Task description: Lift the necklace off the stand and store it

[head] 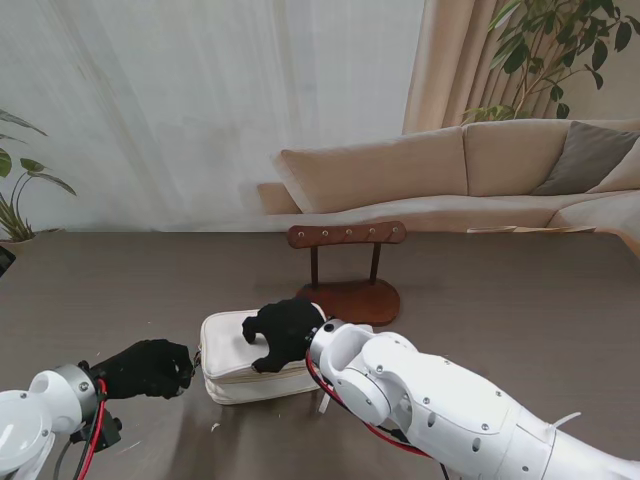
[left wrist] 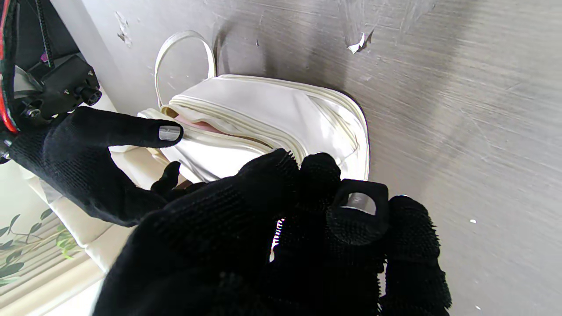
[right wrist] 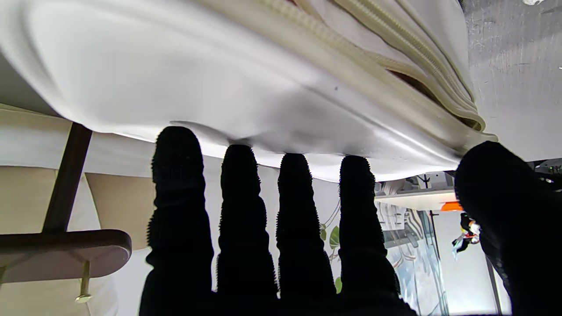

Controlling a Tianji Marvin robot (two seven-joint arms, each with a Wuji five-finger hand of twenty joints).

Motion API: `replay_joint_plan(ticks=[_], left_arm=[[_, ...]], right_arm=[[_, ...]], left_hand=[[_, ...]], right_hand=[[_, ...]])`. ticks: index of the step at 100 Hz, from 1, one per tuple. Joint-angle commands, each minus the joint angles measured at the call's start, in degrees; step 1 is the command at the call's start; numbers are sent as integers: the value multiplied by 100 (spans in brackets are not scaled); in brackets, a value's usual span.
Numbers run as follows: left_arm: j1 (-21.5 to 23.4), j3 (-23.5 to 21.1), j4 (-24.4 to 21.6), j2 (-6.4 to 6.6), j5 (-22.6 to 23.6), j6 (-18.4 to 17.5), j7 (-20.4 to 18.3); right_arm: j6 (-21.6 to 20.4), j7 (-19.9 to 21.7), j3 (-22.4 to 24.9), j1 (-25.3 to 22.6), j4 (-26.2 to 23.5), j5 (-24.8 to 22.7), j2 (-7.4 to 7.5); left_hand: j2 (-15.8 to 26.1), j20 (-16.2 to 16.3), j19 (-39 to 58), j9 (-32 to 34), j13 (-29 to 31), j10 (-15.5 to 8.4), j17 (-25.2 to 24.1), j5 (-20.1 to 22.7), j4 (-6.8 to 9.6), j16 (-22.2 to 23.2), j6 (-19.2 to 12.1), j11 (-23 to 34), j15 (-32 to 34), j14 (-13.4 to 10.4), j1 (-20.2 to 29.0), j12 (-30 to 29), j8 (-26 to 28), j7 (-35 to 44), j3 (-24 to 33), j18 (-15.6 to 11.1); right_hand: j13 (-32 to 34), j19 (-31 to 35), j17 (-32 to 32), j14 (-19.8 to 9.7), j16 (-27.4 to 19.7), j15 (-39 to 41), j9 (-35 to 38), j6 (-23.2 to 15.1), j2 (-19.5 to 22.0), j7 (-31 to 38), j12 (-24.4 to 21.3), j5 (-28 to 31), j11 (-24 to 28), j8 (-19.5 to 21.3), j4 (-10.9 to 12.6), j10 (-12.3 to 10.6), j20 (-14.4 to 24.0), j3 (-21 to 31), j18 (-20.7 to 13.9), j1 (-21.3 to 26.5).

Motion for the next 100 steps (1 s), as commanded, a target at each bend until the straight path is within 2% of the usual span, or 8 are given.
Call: replay_joint_plan(ticks=[1, 34, 54, 70, 76, 78, 83, 100], left_arm=[[101, -80, -126, -10, 18, 22, -125], [181, -96, -107, -30, -43, 107, -61], [353, -235, -337, -59, -47, 1, 34], [635, -429, -555, -103, -45, -115, 174], [758, -492, -621, -121, -53, -168, 231], [801, -515, -641, -127, -53, -192, 249], [910, -574, -688, -142, -53, -258, 296], [1295, -787, -905, -182, -28, -295, 372]], right_arm=[[-40, 84, -4, -122, 68, -39, 30], [-39, -10, -20, -140, 237, 191, -21], [-123, 105, -110, -44, 333, 327, -18], [-134, 244, -140, -44, 307, 372, 20], [-137, 307, -199, -4, 303, 319, 42], [-137, 317, -218, 7, 304, 286, 48], [-142, 320, -269, 33, 317, 203, 58], [-167, 178, -407, 75, 438, -28, 55]], left_hand=[[188, 86, 132, 41, 66, 92, -54, 240, 102, 151, -255, 66, 70, -219, 113, -25, 187, 402, 35, -250], [179, 83, 126, 47, 70, 106, -66, 246, 97, 151, -223, 71, 67, -196, 122, -27, 183, 399, 56, -236], [163, 84, 137, 58, 82, 82, -40, 253, 97, 151, -239, 76, 69, -212, 103, -28, 190, 408, 69, -256], [157, 81, 137, 65, 84, 79, -39, 253, 97, 151, -256, 77, 71, -211, 92, -34, 187, 406, 85, -254], [155, 80, 136, 63, 85, 93, -42, 257, 98, 151, -246, 74, 70, -211, 97, -36, 185, 403, 91, -249], [161, 80, 136, 62, 85, 94, -42, 258, 98, 151, -245, 74, 70, -211, 95, -36, 185, 402, 92, -250], [162, 79, 135, 60, 85, 84, -44, 252, 94, 151, -247, 74, 69, -212, 87, -37, 183, 397, 87, -250], [159, 75, 131, 62, 83, 93, -49, 257, 97, 151, -245, 71, 68, -211, 94, -41, 185, 399, 91, -248]], right_hand=[[-4, -154, -2095, -133, 4, 123, -71, -196, -78, 3, 3, -106, 24, -89, -68, -111, -158, -289, -121, -114], [-11, -170, -2116, -101, 14, 152, -121, -130, -66, 36, -10, -138, 57, -125, -61, -62, -154, -265, -118, -108], [-345, -559, -2383, 49, -108, -102, -525, -160, 19, -179, -257, -604, -251, -301, -84, 21, -295, -577, -67, -144], [-729, -984, -2541, 193, -303, -425, -999, -130, 286, -323, -496, -1050, -398, -587, -29, 99, -366, -1395, 11, 33], [-855, -1124, -2592, 231, -340, -483, -1166, -82, 525, -344, -527, -1211, -405, -704, 123, 118, -292, -2225, 9, 29], [-891, -1160, -2601, 243, -345, -497, -1204, -74, 370, -342, -528, -1226, -402, -723, 211, 131, -274, -2154, 15, -140], [-954, -1227, -2617, 258, -356, -523, -1301, -36, 68, -350, -540, -1283, -414, -762, 214, 164, -227, -1723, 15, -381], [-1034, -1313, -2630, 301, -366, -542, -1461, 81, -40, -298, -525, -1312, -380, -765, 225, 242, -199, -1535, 27, -459]])
